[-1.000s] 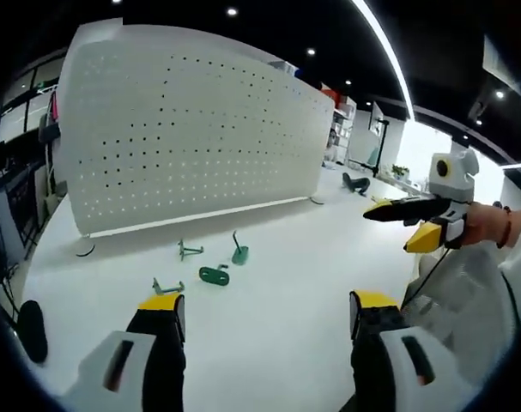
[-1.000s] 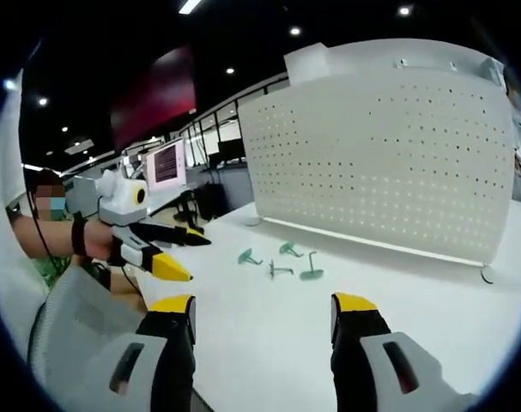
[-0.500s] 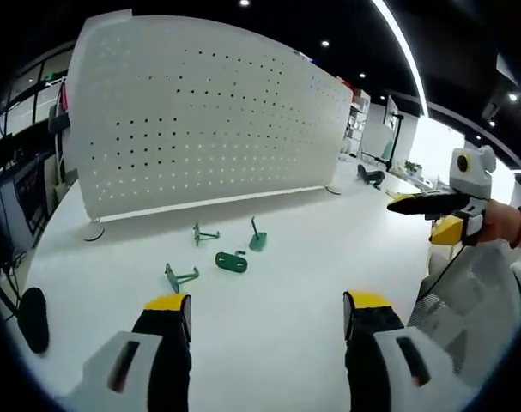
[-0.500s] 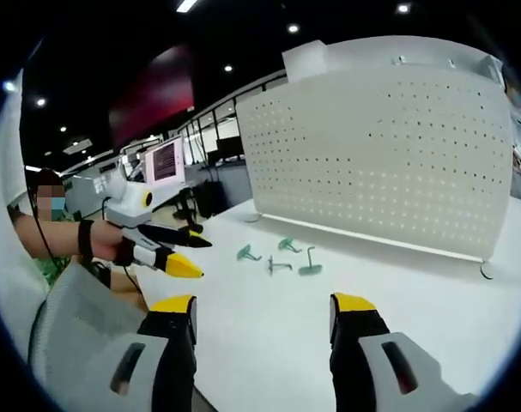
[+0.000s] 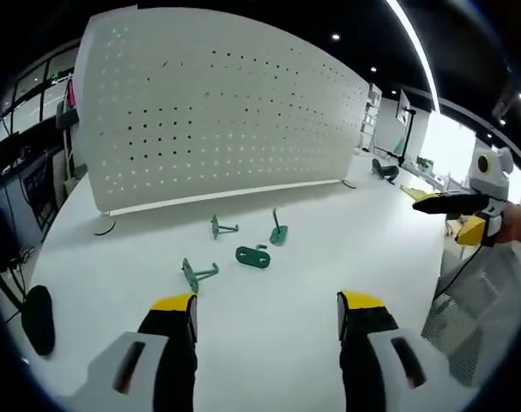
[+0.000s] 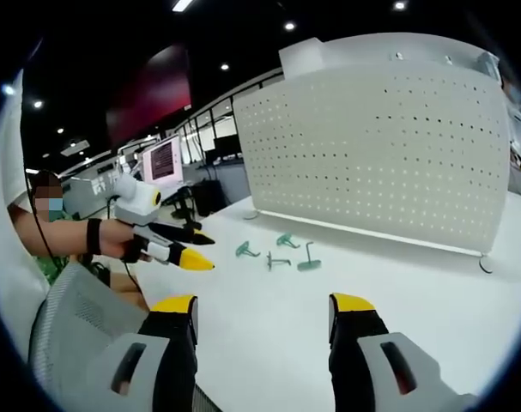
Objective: Insert the hook assembly into the mounting plate slot until the hook locks in place.
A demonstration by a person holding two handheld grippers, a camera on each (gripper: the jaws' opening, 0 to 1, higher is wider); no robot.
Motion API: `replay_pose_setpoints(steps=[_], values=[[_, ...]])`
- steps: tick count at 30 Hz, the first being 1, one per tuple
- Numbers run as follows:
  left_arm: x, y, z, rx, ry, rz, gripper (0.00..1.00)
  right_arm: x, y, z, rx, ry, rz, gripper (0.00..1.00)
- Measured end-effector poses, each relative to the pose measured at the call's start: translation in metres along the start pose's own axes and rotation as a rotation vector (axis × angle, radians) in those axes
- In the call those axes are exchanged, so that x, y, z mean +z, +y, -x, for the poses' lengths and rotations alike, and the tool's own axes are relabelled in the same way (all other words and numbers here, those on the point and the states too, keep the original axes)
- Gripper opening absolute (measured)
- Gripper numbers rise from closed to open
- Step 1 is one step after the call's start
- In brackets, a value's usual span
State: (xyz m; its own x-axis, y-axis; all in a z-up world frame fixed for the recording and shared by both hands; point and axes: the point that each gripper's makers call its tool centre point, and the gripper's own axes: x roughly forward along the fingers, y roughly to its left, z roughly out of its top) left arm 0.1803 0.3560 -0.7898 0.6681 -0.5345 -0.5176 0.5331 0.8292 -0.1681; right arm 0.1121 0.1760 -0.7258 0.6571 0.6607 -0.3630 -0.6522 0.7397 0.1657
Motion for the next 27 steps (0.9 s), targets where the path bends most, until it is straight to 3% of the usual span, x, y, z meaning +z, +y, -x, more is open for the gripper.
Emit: replay_pose_setpoints(steps=[8, 13, 27], values=[[-0.01, 0.015, -0.007, 0.029, 0.057, 0.006, 0.65, -0.003, -0.001, 0.001, -0.006, 0.007, -0.008, 0.62], [-0.011, 0.029, -0.012, 0.083, 0.072, 0.024, 0.57, -0.006, -0.001, 0.001, -0.008, 0.01, -0.017, 0.61], [-0.019, 0.05, -0.024, 0.152, 0.109, 0.077, 0.48, -0.009, -0.003, 0.0, 0.002, 0.024, -0.025, 0.6]])
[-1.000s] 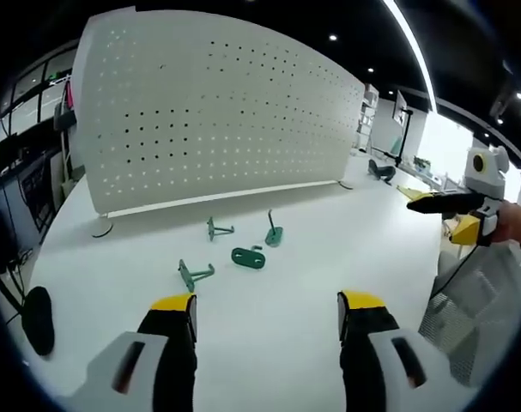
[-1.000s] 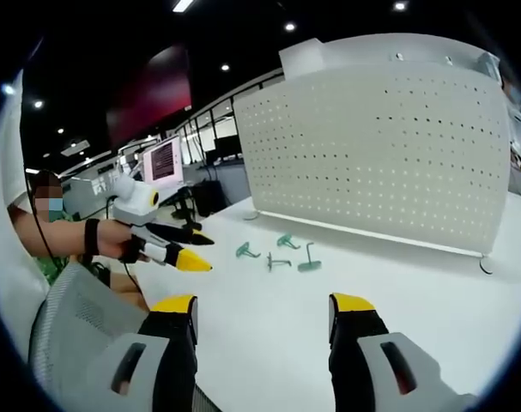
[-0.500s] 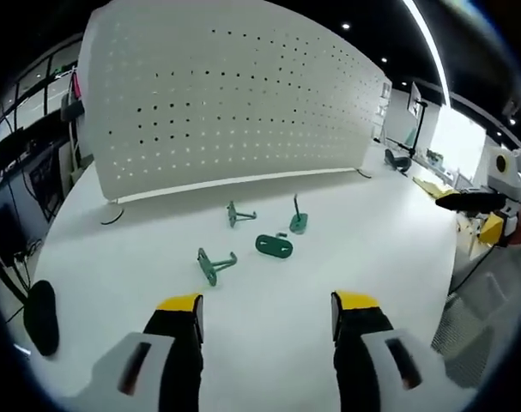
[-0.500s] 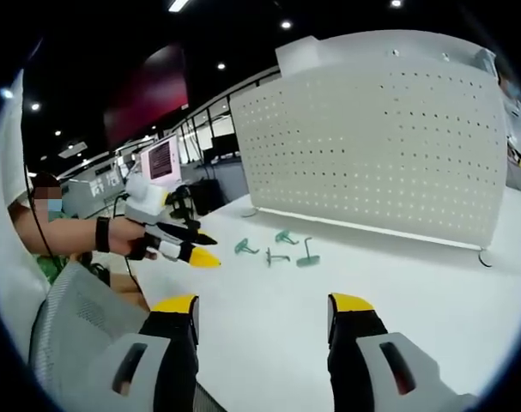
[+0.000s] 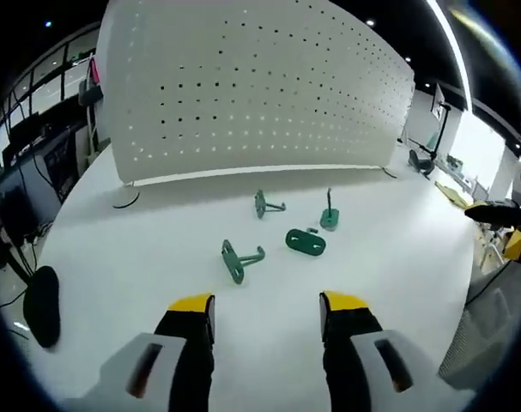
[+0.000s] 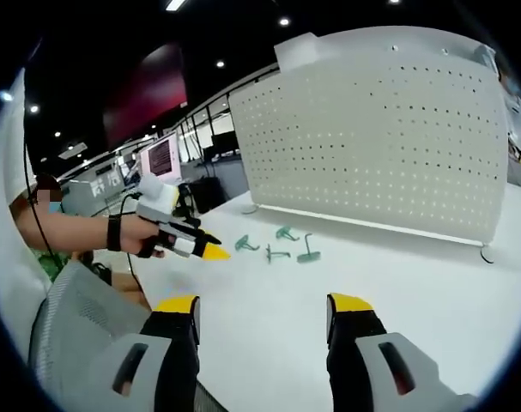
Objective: Insert the hook assembly into the mounting plate slot until the hook locks in place.
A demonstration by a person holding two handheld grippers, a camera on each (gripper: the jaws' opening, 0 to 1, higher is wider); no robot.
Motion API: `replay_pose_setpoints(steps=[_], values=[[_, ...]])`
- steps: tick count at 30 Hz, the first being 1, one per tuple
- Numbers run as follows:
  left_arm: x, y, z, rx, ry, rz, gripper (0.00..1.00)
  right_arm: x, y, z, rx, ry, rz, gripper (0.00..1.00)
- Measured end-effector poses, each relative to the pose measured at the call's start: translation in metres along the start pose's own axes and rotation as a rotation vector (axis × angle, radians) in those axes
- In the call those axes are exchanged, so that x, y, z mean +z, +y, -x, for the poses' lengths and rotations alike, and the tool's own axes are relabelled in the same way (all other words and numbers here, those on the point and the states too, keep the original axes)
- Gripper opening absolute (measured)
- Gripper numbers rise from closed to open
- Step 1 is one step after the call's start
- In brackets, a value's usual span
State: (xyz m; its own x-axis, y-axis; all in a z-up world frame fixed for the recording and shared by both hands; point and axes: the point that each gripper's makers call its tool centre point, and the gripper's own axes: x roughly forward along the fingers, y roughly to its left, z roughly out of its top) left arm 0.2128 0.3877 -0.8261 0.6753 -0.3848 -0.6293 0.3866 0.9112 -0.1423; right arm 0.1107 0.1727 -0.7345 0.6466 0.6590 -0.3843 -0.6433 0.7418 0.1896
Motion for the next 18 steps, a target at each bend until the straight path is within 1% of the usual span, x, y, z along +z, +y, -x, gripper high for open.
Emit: replay_pose_setpoints(steps=[2, 8, 10, 11, 15, 18], values=[[-0.001, 0.003, -0.002, 0.009, 0.005, -0.001, 0.46, 0.0, -0.001, 0.0, -0.001, 0.002, -0.001, 0.6], [0.001, 0.01, -0.007, 0.031, 0.004, 0.016, 0.44, -0.002, 0.0, 0.001, 0.002, 0.013, 0.0, 0.6], [0.002, 0.012, -0.009, 0.046, 0.004, -0.014, 0.43, -0.002, 0.001, 0.001, 0.006, 0.015, 0.003, 0.59], [0.001, 0.013, -0.011, 0.052, 0.012, -0.019, 0.42, -0.002, 0.002, 0.001, 0.007, 0.016, 0.004, 0.59], [0.003, 0.016, -0.016, 0.069, 0.014, -0.027, 0.35, 0.0, 0.002, 0.001, 0.008, 0.012, 0.005, 0.59], [0.004, 0.017, -0.019, 0.078, 0.016, -0.059, 0.34, -0.001, 0.003, 0.001, 0.007, 0.013, 0.001, 0.59]])
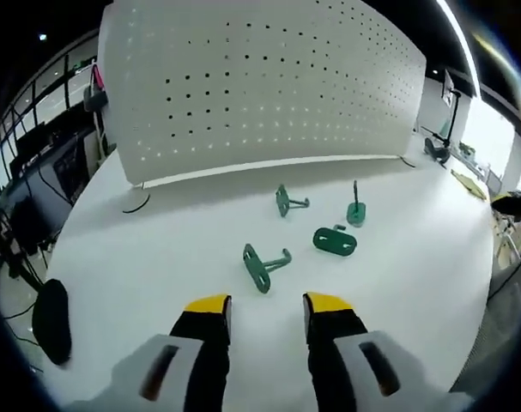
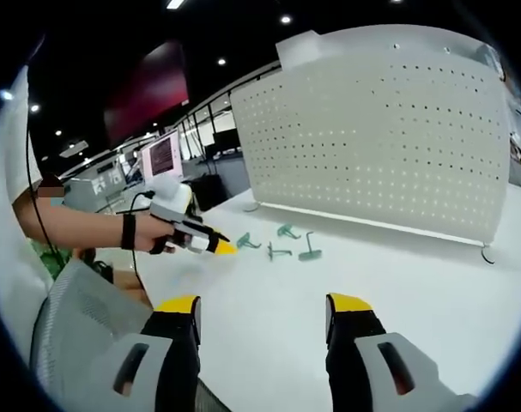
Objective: Insert the hook assembly into the mounting plate slot until the hook locks in place.
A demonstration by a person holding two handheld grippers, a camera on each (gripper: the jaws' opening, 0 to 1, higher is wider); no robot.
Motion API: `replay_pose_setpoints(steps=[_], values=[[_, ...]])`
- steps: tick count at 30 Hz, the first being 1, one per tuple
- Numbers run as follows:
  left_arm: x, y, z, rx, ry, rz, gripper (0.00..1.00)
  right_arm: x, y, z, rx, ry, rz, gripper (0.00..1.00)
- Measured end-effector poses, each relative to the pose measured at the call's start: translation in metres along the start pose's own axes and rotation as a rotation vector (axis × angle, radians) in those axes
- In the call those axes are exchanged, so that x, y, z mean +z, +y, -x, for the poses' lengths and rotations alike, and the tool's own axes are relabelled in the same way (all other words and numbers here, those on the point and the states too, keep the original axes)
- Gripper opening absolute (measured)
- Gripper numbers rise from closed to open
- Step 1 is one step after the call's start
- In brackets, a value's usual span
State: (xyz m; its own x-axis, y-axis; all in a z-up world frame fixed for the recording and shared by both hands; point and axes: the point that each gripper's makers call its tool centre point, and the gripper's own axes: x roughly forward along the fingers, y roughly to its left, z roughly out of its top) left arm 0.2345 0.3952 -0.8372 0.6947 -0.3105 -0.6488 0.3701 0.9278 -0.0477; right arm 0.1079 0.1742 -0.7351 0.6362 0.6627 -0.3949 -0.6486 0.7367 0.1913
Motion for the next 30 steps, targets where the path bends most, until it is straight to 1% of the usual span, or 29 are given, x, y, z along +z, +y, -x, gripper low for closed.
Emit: replay_pose_setpoints(steps=[5, 8, 15, 19, 23, 26, 30], values=[[0.002, 0.001, -0.005, 0.006, 0.002, -0.012, 0.27, -0.005, 0.002, 0.0, -0.003, 0.005, -0.008, 0.59], [0.003, 0.001, -0.008, 0.009, 0.003, -0.007, 0.26, -0.006, 0.003, 0.002, -0.002, 0.007, -0.009, 0.59], [0.007, 0.001, -0.014, 0.021, 0.001, -0.01, 0.2, -0.009, 0.002, 0.003, -0.011, 0.012, -0.015, 0.59], [0.008, 0.001, -0.017, 0.029, 0.005, -0.034, 0.18, -0.01, 0.002, 0.004, -0.014, 0.013, -0.014, 0.59], [0.008, 0.002, -0.019, 0.031, 0.009, -0.017, 0.15, -0.009, 0.001, 0.005, -0.019, 0.008, -0.02, 0.59], [0.006, 0.004, -0.021, 0.034, 0.027, -0.017, 0.14, -0.009, -0.001, 0.007, -0.027, 0.004, -0.023, 0.59], [0.006, 0.006, -0.023, 0.037, 0.03, -0.02, 0.13, -0.01, -0.001, 0.009, -0.034, 0.0, -0.026, 0.59]])
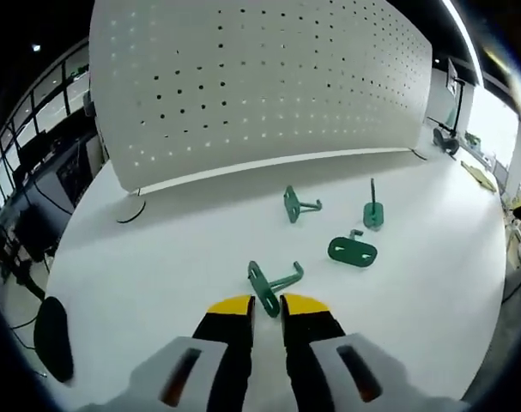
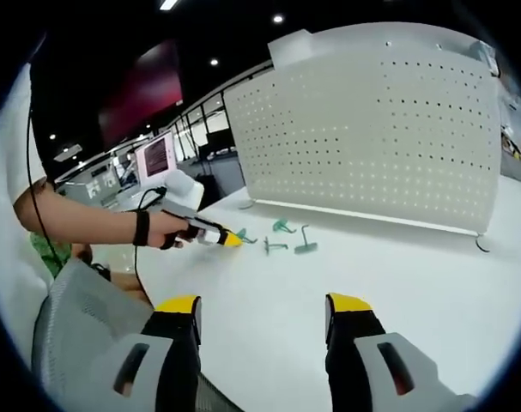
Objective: Insert the hook assembly into the mounting plate slot until the hook locks in place.
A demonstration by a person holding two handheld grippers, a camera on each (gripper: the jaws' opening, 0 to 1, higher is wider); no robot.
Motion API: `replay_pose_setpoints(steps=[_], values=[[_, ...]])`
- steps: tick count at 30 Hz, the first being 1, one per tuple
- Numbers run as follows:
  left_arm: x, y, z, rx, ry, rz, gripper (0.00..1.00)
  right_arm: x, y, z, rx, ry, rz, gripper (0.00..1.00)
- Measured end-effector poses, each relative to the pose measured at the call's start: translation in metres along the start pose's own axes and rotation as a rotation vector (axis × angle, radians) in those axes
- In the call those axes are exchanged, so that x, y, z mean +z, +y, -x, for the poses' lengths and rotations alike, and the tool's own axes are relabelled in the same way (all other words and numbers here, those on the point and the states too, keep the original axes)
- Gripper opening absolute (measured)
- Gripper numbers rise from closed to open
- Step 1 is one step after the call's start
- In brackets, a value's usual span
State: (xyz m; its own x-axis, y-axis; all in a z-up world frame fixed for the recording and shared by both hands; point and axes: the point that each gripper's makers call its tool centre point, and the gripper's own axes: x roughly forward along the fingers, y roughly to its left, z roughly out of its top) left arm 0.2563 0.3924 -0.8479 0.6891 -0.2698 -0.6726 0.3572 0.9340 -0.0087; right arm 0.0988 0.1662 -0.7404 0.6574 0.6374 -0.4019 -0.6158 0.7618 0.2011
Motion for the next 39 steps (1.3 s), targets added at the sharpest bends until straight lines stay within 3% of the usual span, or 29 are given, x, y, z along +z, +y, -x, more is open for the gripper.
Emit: replay_pose_setpoints(steps=[12, 22, 39], values=[[0.0, -0.006, -0.001, -0.021, 0.003, 0.005, 0.07, 0.0, -0.001, 0.003, -0.019, -0.004, -0.008, 0.59], [-0.006, -0.021, 0.01, -0.068, 0.019, 0.027, 0.04, 0.001, 0.004, 0.003, -0.013, -0.007, -0.004, 0.59], [-0.006, -0.026, 0.03, -0.087, -0.024, 0.059, 0.04, 0.006, 0.016, -0.007, 0.042, -0.008, 0.006, 0.58]])
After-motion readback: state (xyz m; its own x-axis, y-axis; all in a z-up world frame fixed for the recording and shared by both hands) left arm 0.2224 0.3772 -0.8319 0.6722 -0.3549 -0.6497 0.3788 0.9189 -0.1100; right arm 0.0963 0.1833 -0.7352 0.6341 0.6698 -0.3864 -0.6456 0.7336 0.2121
